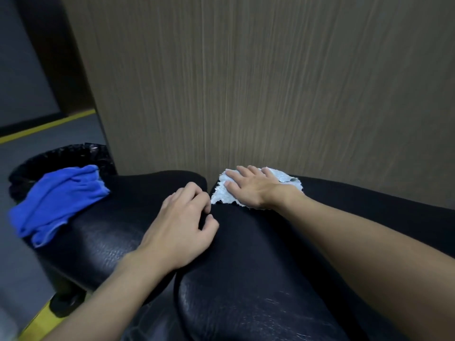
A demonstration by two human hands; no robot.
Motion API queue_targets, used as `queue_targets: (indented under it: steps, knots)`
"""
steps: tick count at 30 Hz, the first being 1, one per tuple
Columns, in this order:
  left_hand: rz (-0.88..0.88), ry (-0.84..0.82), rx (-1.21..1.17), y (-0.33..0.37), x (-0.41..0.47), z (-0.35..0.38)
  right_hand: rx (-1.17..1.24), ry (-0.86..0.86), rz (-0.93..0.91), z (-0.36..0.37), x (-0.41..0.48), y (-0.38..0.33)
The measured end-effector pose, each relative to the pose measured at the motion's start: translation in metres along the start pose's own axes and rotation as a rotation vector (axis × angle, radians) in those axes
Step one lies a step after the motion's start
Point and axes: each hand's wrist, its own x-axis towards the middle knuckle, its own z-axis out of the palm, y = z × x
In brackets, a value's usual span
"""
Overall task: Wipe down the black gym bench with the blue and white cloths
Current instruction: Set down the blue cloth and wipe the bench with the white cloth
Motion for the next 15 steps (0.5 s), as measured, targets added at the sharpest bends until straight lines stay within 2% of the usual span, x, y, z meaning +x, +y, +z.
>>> queue_targets:
  steps: [3, 8, 15]
  knots:
    - [-0.003, 0.028, -0.001, 0.001, -0.001, 0.0, 0.005, 0.001, -0.066, 0.003, -0.005, -0.016]
    - [-0.003, -0.041, 0.045, 0.004, -0.005, -0.007, 0.017, -0.004, -0.162, 0.002, -0.037, -0.021]
    - [0.039, -0.233, 0.046, 0.036, -0.014, -0.007, 0.03, -0.014, -0.108, -0.001, -0.09, 0.022]
